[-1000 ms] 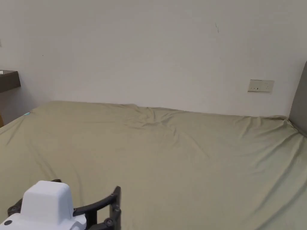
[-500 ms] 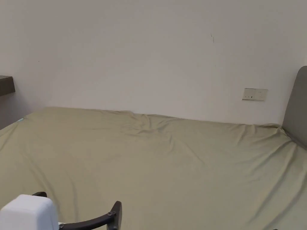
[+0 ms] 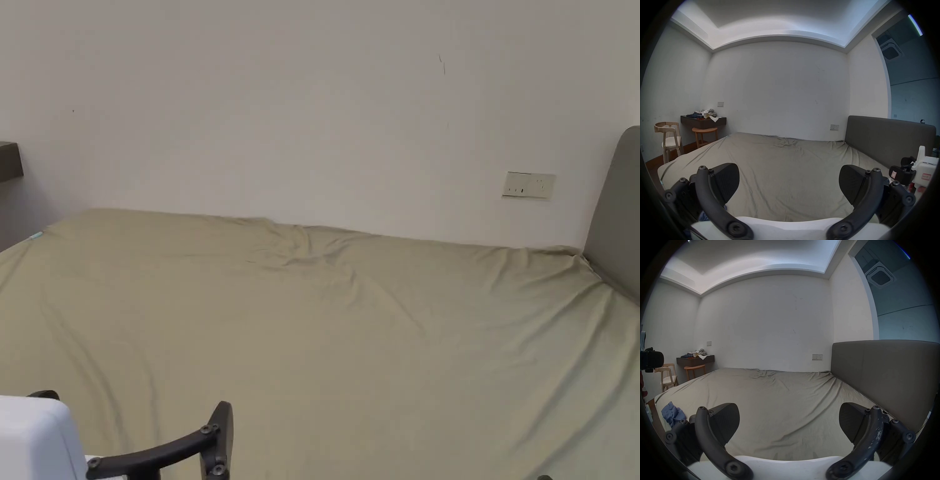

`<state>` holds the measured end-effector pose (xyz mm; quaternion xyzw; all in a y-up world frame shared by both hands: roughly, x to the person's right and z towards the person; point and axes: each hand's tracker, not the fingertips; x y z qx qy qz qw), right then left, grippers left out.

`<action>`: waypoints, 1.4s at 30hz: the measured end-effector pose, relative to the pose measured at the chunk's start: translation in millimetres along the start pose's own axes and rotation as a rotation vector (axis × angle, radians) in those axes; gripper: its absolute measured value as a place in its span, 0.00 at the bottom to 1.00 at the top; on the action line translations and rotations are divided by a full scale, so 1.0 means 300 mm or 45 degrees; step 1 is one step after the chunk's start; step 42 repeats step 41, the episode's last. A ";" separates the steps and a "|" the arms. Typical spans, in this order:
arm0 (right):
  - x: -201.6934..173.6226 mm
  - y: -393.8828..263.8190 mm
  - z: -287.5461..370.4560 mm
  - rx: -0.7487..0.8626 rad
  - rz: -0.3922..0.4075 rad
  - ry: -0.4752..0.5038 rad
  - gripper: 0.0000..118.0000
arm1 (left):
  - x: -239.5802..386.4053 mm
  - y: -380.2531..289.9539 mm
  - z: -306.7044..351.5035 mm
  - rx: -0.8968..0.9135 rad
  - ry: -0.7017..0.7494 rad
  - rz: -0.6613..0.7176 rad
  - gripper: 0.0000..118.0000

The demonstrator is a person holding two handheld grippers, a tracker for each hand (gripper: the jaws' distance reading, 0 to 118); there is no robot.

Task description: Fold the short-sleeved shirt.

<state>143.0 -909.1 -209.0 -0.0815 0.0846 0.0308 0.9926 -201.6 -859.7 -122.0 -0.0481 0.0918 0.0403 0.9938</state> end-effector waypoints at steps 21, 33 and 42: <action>0.009 -0.006 0.007 -0.009 -0.012 -0.001 1.00 | 0.011 -0.020 -0.057 -0.080 0.019 -0.052 1.00; 0.016 -0.011 -0.005 -0.029 -0.026 -0.004 1.00 | 0.016 -0.035 -0.088 -0.143 0.048 -0.078 1.00; 0.013 -0.017 -0.020 -0.057 -0.020 -0.005 1.00 | 0.031 -0.041 -0.102 -0.160 0.032 -0.099 1.00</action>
